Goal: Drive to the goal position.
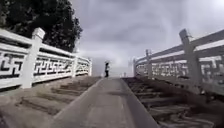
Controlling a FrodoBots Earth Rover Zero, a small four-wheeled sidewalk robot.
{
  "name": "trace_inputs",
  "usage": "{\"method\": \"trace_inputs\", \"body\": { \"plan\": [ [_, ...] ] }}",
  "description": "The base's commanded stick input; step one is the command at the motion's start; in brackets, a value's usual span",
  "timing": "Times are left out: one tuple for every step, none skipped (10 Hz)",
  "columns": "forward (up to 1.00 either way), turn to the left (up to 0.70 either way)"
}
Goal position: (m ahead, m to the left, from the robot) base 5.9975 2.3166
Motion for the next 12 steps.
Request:
{"method": "trace_inputs", "body": {
  "plan": [
    [0.70,0.00],
    [0.70,0.00],
    [0.70,0.00],
    [0.70,0.00],
    [0.70,0.00],
    [0.70,0.00],
    [0.70,0.00],
    [0.70,0.00],
    [0.70,0.00],
    [0.70,0.00],
    [0.70,0.00],
    [0.70,0.00]
  ]
}}
